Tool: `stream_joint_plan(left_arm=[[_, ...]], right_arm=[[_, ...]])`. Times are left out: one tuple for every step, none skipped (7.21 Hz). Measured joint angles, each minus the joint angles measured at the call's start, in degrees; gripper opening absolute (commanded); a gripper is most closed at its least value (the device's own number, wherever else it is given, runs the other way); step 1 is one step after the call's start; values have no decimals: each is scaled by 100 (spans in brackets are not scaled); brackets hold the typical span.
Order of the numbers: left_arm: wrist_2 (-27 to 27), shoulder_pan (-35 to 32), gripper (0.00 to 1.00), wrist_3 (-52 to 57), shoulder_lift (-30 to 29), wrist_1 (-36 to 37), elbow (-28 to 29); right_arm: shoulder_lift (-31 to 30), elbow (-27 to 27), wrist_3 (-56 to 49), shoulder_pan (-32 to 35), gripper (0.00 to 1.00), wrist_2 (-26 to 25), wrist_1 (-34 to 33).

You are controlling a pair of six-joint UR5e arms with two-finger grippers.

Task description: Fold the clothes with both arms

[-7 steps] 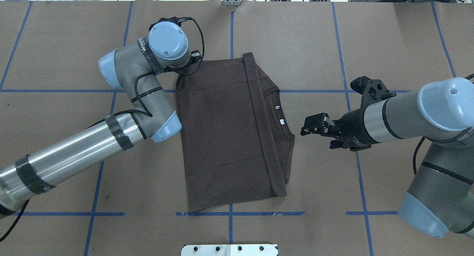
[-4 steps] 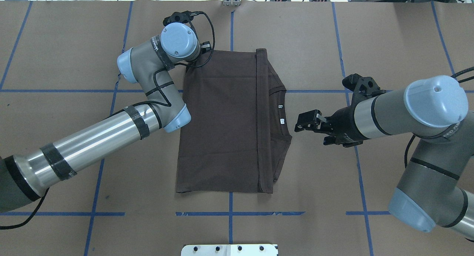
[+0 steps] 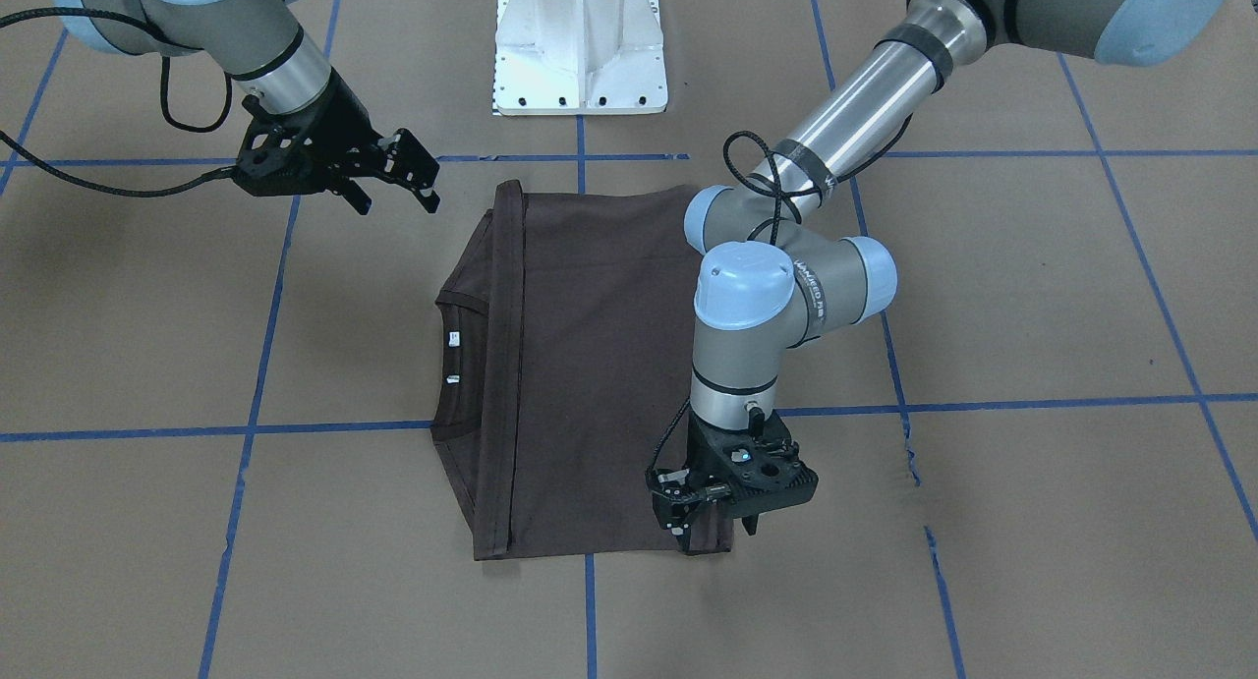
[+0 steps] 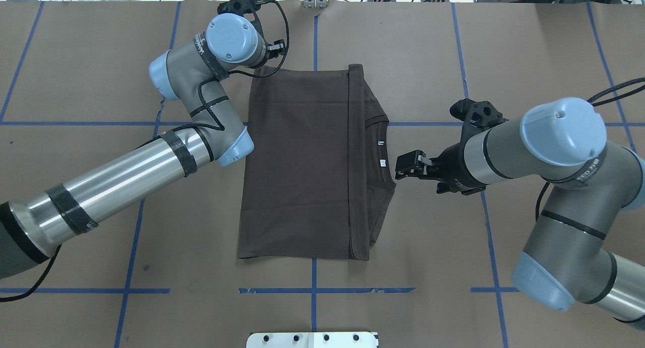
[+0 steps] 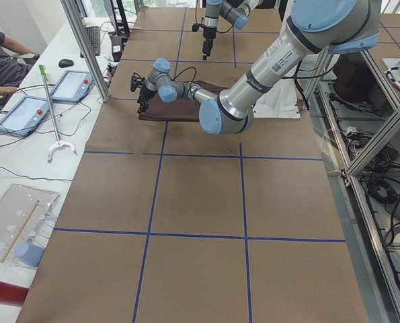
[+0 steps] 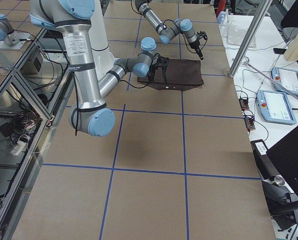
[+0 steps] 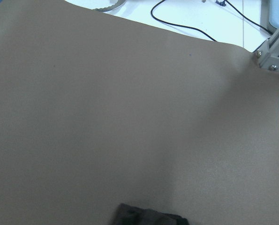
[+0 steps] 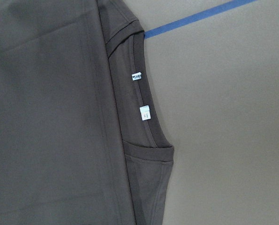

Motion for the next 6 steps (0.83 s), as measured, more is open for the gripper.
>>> stream_joint_plan(left_arm=[[-316,-21,100,119,309,197,-490],[-478,-23,100,305,744,546,-1245],[-545,-9,100,491,1128,1056,-2082],[-575,40,100,582,1440,1582,-2851],[-587,144,100,614,1711,1988,-3514],[-591,245,100,621,1928,2230,-3994]], right_arm=[[388,-146,-254,-68,100,-67,-563],[759,-370,-369,-184,100,-203,-982],[1042,-638,-412,-373,100,-418,-1209],[1252,-918,-427,-627,100,-696,-1331],[1453,-1207,-432,-906,100,-970,-1462],[1642,-1439,-433,-1114,100,-1129,-1627]])
